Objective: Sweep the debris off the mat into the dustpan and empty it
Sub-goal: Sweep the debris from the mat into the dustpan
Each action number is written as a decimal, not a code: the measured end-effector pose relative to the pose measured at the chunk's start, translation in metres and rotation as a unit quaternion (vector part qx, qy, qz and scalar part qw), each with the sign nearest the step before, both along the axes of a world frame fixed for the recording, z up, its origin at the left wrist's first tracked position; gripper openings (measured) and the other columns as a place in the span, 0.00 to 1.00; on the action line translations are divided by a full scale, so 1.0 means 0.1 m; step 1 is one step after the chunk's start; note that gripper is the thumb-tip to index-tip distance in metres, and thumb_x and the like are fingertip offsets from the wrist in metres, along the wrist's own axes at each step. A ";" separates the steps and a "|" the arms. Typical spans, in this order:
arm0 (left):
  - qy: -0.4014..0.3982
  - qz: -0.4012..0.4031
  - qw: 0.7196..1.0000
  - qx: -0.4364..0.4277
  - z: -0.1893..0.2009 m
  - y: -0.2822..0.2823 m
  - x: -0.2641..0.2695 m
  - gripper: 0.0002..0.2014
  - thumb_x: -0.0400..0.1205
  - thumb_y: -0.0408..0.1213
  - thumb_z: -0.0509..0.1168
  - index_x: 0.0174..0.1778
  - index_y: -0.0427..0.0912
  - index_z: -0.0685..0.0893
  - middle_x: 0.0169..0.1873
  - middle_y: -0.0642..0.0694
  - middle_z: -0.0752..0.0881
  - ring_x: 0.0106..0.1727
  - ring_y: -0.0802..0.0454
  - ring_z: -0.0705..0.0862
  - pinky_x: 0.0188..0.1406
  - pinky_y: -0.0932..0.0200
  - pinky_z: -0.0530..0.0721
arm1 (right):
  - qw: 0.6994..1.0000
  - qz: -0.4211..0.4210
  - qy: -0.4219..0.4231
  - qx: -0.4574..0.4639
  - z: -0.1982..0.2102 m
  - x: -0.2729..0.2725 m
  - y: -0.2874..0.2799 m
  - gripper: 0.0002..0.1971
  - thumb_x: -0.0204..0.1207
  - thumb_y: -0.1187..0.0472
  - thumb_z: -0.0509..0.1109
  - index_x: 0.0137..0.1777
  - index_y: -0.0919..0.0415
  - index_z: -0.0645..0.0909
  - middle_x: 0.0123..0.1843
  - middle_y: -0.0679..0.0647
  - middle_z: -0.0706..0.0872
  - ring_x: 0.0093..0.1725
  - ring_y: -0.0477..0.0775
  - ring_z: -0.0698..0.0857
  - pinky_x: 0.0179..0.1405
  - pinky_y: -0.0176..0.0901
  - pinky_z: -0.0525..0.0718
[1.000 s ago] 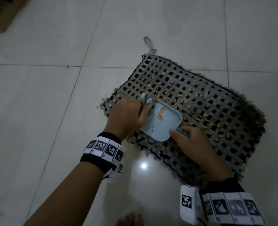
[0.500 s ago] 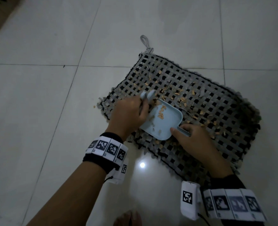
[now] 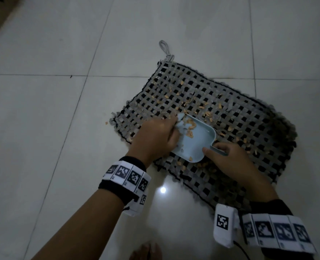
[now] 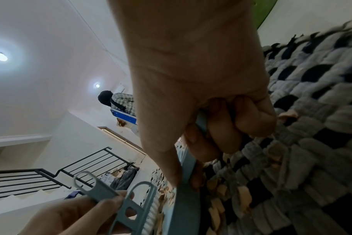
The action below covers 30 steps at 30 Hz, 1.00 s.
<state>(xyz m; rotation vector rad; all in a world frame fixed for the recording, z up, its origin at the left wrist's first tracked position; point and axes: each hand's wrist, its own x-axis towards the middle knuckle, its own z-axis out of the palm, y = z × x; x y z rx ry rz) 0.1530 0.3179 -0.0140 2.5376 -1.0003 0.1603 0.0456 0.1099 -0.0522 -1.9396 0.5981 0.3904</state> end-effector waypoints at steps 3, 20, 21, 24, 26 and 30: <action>0.004 0.007 0.999 -0.037 0.05 -0.01 0.02 0.15 0.81 0.31 0.69 0.28 0.40 0.79 0.18 0.51 0.74 0.16 0.54 0.65 0.20 0.67 0.56 | 1.000 0.013 0.002 0.004 -0.01 0.00 -0.01 0.17 0.77 0.40 0.73 0.51 0.53 0.90 0.48 0.48 0.89 0.47 0.47 0.87 0.38 0.39 0.79; 0.086 0.260 0.942 -0.192 0.22 0.67 0.40 0.18 0.85 0.43 0.66 0.34 0.35 0.90 0.26 0.44 0.89 0.28 0.45 0.89 0.24 0.47 0.86 | 0.995 0.055 -0.041 0.067 0.21 0.10 0.28 0.09 0.79 0.48 0.75 0.45 0.51 0.90 0.40 0.42 0.90 0.38 0.37 0.87 0.32 0.31 0.80; 0.091 0.278 0.936 -0.197 0.22 0.77 0.43 0.18 0.85 0.44 0.66 0.37 0.35 0.91 0.29 0.44 0.90 0.31 0.47 0.91 0.28 0.46 0.89 | 0.995 0.068 -0.049 0.060 0.20 0.13 0.37 0.09 0.79 0.48 0.74 0.44 0.51 0.90 0.37 0.41 0.90 0.36 0.36 0.87 0.31 0.31 0.79; 0.087 0.306 0.930 -0.185 0.16 0.97 0.45 0.21 0.85 0.48 0.63 0.39 0.33 0.90 0.31 0.42 0.91 0.34 0.46 0.91 0.34 0.43 0.90 | 0.993 0.084 -0.079 0.017 0.16 0.19 0.59 0.14 0.80 0.46 0.73 0.33 0.48 0.83 0.25 0.37 0.83 0.24 0.33 0.81 0.21 0.26 0.73; 0.070 0.309 0.936 -0.154 0.11 1.03 0.44 0.22 0.86 0.49 0.62 0.40 0.33 0.89 0.31 0.40 0.91 0.35 0.41 0.90 0.36 0.40 0.89 | 0.992 0.091 -0.086 -0.017 0.11 0.21 0.69 0.16 0.79 0.44 0.72 0.33 0.50 0.82 0.27 0.44 0.84 0.26 0.40 0.82 0.23 0.36 0.77; 0.005 0.273 0.961 -0.036 0.09 0.97 0.30 0.19 0.88 0.44 0.61 0.37 0.36 0.86 0.28 0.42 0.89 0.28 0.43 0.87 0.27 0.48 0.82 | 0.991 0.094 -0.087 -0.030 0.07 0.19 0.77 0.16 0.79 0.42 0.71 0.40 0.53 0.85 0.33 0.48 0.85 0.32 0.47 0.85 0.28 0.42 0.81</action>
